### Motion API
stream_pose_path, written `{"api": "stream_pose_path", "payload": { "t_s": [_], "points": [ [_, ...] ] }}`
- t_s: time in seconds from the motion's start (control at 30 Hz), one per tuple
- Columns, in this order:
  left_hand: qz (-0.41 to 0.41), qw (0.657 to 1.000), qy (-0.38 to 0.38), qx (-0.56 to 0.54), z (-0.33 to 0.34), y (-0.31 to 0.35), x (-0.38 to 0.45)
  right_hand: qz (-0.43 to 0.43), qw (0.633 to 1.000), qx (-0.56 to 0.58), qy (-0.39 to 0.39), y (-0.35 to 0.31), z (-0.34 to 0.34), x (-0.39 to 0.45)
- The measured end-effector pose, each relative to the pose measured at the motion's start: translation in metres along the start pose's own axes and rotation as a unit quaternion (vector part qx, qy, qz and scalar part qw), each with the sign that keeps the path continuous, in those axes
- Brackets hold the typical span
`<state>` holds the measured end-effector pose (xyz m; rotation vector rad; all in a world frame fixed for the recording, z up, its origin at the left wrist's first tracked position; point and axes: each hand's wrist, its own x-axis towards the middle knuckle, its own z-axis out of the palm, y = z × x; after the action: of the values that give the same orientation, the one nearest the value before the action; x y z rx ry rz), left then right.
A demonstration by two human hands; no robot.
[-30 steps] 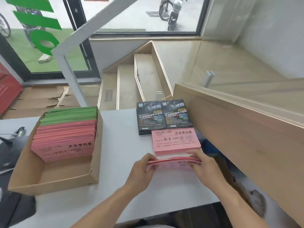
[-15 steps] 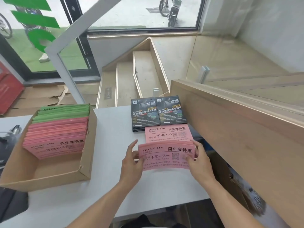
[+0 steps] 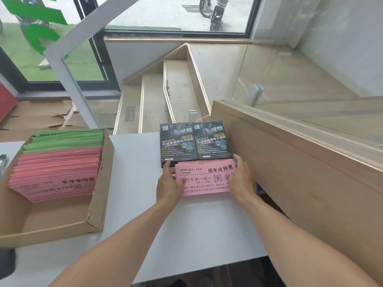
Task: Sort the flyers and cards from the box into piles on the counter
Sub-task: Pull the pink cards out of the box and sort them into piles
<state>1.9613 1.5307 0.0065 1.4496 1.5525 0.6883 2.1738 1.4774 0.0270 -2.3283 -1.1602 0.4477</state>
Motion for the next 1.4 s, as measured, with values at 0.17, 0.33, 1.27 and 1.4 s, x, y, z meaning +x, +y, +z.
{"api": "stream_pose_path", "payload": {
  "t_s": [0.17, 0.33, 1.27, 1.4],
  "points": [
    [-0.008, 0.996, -0.092, -0.003, 0.002, -0.012, -0.019, -0.066, 0.986, -0.111, -0.103, 0.0, -0.004, -0.004],
    [0.034, 0.994, -0.07, 0.071, 0.008, -0.004, -0.023, -0.037, 0.971, -0.171, -0.164, 0.005, 0.004, -0.006],
    [0.016, 0.993, -0.062, 0.101, 0.022, 0.007, -0.017, -0.159, 0.952, -0.209, -0.16, -0.019, 0.018, -0.016],
    [0.042, 0.998, -0.033, 0.03, 0.004, 0.0, -0.027, -0.149, 0.964, -0.181, -0.125, -0.025, 0.017, -0.016]
  ]
}}
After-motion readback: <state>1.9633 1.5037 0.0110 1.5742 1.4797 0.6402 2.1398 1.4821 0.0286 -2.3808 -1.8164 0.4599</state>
